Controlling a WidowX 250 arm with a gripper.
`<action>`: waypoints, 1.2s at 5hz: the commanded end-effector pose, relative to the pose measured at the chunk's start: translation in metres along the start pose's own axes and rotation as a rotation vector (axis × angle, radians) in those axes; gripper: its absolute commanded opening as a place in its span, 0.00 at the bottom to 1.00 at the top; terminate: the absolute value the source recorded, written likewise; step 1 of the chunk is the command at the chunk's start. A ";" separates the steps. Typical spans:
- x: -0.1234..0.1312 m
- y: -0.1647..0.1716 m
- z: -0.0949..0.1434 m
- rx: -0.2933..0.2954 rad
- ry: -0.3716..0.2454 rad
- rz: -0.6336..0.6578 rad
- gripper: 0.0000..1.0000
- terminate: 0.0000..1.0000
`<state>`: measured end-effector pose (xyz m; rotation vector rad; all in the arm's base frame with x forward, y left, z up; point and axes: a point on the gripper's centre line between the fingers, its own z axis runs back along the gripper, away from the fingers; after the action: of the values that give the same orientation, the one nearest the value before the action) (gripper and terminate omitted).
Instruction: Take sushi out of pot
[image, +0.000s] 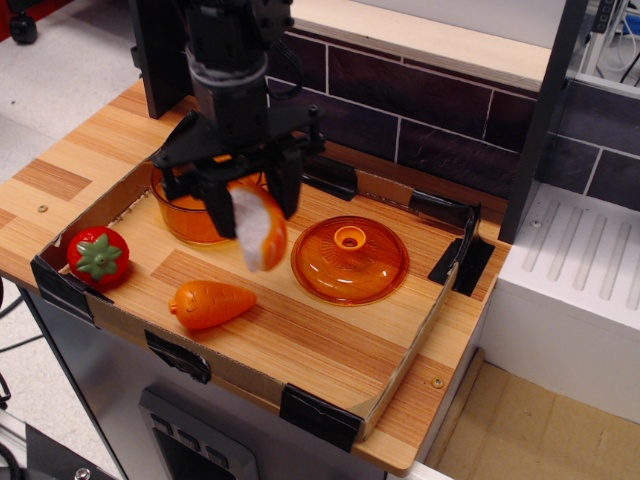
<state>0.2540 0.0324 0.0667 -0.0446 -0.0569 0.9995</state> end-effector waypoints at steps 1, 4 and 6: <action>-0.009 -0.012 -0.017 -0.029 0.065 0.040 0.00 0.00; -0.023 -0.022 -0.037 0.009 0.071 0.036 0.00 0.00; -0.024 -0.024 -0.026 0.033 0.050 0.037 1.00 0.00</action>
<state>0.2504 0.0009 0.0221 -0.0138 0.0700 1.0379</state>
